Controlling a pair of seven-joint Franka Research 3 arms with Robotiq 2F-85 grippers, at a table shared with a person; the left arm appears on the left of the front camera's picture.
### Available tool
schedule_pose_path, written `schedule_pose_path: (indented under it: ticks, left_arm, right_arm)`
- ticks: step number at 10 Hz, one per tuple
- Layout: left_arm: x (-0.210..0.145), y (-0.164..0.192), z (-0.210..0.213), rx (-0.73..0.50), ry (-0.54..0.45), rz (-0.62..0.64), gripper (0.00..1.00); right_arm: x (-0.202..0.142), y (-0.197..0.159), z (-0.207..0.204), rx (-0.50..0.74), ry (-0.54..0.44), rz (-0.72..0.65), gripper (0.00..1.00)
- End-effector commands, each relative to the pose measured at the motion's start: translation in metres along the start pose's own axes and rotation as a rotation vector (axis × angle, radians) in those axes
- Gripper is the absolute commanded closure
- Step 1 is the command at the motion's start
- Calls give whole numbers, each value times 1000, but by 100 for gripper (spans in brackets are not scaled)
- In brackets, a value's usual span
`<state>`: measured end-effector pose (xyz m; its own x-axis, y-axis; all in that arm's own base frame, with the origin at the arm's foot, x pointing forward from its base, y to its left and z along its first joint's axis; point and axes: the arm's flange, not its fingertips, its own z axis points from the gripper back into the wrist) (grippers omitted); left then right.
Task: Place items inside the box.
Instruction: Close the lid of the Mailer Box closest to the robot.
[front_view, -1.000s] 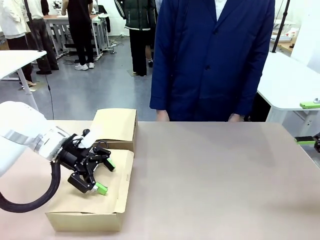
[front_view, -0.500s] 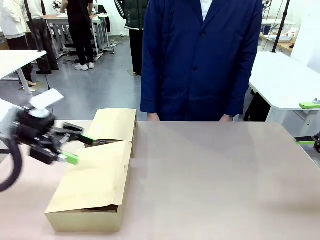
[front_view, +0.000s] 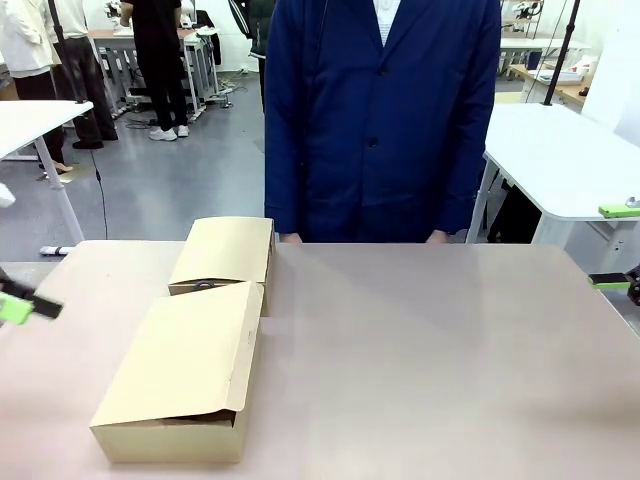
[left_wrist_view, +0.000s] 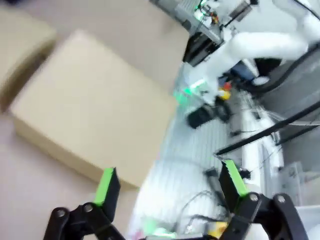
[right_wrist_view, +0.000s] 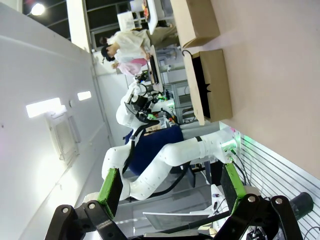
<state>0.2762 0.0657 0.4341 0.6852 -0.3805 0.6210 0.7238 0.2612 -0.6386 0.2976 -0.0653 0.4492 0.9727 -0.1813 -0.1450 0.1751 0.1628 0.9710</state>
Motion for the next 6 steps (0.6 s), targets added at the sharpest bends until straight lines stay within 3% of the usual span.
schedule_pose_path:
  ticks: [1, 2, 3, 4, 6]
  left_arm:
    - [-24, -8, -16, -106, -156, 333, 0]
    - [-22, 15, 6, -114, -288, 480, 0]
    - [-21, 31, 20, -152, -384, 532, 0]
    - [-19, 8, 9, -78, -80, 316, 0]
    - [-19, 8, 9, -78, -80, 316, 0]
  right_arm:
    - [-1, 6, 0, 26, -4, -13, 0]
    - [-1, 6, 0, 26, -4, -13, 0]
    - [-1, 6, 0, 26, -4, -13, 0]
    - [-1, 6, 0, 26, -4, -13, 0]
    - [-1, 6, 0, 26, -4, -13, 0]
